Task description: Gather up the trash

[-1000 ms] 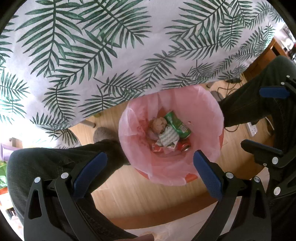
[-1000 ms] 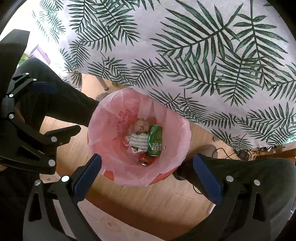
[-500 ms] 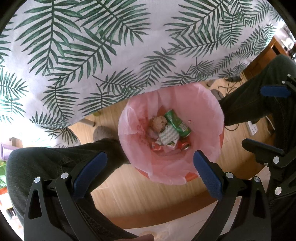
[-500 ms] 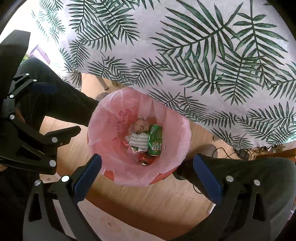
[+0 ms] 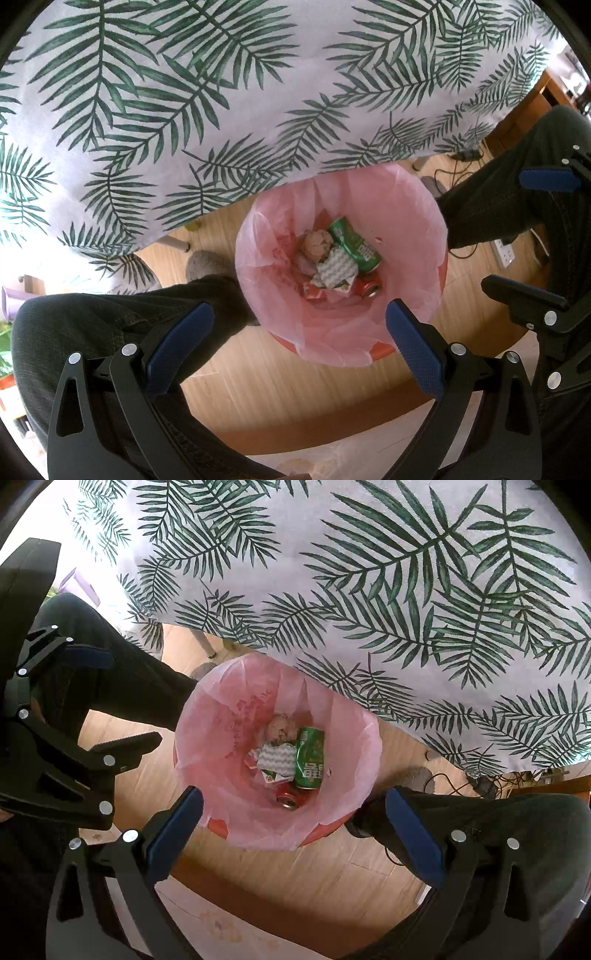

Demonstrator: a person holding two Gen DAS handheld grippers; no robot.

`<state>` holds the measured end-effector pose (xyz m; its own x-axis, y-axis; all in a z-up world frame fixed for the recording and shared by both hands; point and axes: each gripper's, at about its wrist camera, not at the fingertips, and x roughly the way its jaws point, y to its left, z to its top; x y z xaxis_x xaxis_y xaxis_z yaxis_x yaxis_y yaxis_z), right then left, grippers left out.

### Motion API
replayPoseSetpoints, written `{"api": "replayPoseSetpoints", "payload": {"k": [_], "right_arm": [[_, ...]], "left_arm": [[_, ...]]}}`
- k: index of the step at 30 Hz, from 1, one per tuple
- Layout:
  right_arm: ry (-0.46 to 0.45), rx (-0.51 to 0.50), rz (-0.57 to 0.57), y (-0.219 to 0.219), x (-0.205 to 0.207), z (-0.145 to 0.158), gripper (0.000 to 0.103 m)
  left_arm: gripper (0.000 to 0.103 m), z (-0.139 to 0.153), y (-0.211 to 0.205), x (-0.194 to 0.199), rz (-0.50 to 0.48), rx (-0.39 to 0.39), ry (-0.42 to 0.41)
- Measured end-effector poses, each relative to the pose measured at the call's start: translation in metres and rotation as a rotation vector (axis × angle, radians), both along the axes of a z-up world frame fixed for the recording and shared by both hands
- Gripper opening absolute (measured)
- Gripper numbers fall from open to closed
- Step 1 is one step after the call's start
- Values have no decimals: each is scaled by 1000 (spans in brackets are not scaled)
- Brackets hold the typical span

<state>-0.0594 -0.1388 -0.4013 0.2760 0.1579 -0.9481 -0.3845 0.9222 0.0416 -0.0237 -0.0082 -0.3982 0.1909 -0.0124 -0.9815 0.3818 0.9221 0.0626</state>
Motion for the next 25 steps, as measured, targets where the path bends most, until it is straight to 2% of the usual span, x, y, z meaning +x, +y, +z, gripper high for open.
{"api": "replayPoseSetpoints", "payload": {"k": [25], "right_arm": [[6,-2,0,-1,0,-1,98]], "left_arm": [[97,-2,2,0,1,-8,8]]}}
